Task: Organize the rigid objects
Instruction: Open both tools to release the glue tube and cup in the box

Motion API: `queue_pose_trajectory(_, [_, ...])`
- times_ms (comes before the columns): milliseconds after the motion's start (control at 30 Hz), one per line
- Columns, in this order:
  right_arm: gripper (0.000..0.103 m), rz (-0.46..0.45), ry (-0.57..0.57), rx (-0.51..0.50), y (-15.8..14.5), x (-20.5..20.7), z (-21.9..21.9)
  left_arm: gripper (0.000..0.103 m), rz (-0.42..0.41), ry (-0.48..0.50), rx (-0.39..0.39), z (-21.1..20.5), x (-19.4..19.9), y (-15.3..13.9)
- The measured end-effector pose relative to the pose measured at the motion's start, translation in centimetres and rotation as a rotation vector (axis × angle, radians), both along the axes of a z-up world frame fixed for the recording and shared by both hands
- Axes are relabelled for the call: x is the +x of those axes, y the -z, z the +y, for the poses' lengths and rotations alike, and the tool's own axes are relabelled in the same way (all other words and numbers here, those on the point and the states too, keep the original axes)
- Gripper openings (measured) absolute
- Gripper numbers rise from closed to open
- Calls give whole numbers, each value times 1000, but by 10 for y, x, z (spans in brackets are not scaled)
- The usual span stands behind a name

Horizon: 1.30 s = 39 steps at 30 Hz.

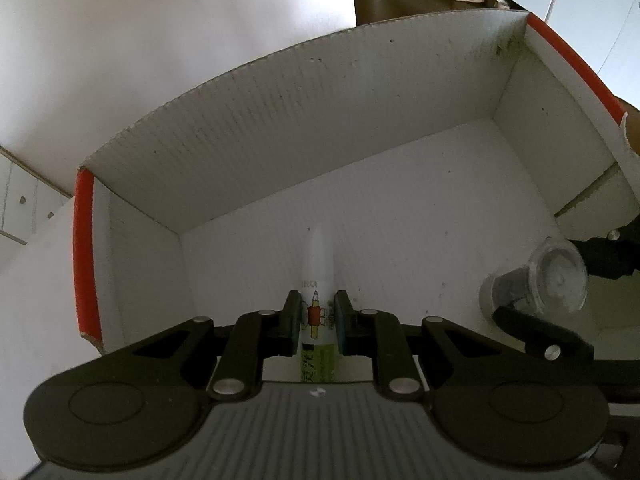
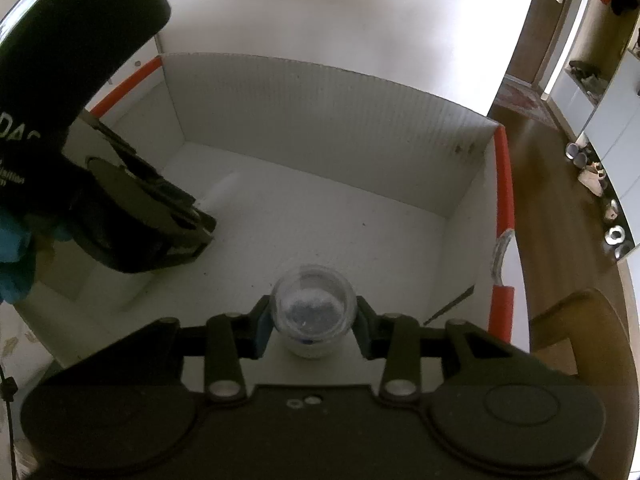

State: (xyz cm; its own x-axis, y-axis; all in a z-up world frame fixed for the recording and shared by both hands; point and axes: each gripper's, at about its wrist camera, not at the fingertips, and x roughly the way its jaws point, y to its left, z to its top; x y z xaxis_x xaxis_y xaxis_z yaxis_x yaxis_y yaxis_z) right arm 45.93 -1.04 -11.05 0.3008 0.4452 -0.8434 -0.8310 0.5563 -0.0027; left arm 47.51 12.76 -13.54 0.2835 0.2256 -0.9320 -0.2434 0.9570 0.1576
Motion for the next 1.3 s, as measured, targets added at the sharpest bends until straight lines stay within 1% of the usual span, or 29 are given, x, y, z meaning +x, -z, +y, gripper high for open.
queue_pose_trajectory(167, [49,1,0,8,-5,-3,-1,17,-3,2,15,-2,-5,-7])
queue_pose_trajectory(300, [55,-13,4,15,-11,-6,-5,18,-21,-4,21,-5,-9,-15])
queue_pose_trajectory(567, [58,-30,27,26,-25,-16,-16,18,-79,-15,31,-8,-33,-40])
queue_pose_trajectory(667, [58,-37,32,32,-31,-25,-17,18,-106,-5,36,-13,-43,-52])
queue_pose_trajectory(767, [58,-48,37,37,-39,-32,-22,18,-136,8,39,-17,-47,-55])
queue_pose_trajectory(1033, [62,-76,50,71,-65,-59,-40,18,-203,29,48,-27,-81,-80])
queue_pose_trajectory(1300, [64,-79,61,112,-83,-84,-53,18,-267,51,40,-35,-119,-104])
